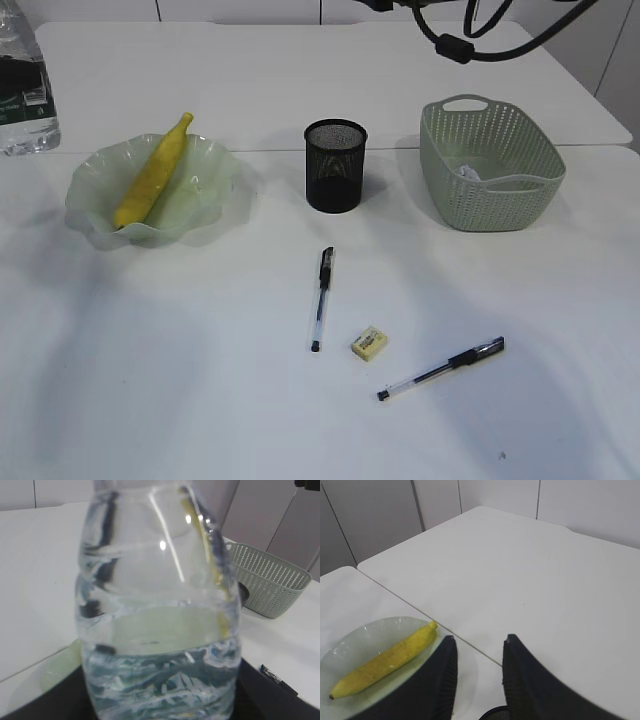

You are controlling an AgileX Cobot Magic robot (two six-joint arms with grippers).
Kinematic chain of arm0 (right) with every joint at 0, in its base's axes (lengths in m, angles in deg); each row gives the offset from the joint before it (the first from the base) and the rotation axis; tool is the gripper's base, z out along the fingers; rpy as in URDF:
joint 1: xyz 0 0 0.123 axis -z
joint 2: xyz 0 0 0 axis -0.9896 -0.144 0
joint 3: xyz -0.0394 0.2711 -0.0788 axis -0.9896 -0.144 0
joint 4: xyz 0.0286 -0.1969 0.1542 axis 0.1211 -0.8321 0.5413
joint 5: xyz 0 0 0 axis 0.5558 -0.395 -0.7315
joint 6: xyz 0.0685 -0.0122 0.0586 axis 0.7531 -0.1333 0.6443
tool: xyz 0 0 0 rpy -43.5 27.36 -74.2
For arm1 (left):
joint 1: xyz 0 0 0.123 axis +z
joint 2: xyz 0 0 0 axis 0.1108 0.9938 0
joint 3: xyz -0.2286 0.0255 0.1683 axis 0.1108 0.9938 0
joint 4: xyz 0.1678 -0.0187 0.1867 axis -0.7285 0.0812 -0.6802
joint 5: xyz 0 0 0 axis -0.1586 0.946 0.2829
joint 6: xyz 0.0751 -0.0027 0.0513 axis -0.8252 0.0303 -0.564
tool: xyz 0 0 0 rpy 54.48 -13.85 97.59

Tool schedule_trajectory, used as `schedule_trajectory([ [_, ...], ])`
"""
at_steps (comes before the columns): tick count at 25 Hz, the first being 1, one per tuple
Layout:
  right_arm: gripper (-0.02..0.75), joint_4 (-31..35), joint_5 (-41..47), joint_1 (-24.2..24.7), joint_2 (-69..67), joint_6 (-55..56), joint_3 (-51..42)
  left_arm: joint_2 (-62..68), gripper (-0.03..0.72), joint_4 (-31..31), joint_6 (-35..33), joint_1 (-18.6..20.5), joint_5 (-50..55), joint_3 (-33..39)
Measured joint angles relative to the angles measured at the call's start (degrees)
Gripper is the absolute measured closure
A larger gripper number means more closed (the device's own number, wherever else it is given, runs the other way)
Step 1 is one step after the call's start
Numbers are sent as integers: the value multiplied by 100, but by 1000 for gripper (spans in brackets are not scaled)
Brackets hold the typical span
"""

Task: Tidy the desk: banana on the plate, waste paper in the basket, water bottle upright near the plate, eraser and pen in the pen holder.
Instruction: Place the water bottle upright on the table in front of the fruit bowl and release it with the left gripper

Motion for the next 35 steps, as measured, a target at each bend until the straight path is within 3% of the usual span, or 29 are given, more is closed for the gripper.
schedule_trajectory([
  [17,504,-4,-12,0,0,0,0,0,309,-817,-170,-21,11,0],
  [27,504,-18,-44,0,0,0,0,0,309,-1588,109,-30,33,0],
  [31,504,-27,-53,0,0,0,0,0,309,-1393,-117,-30,43,0],
  [35,504,-27,-53,0,0,0,0,0,309,-754,-561,-30,20,0],
])
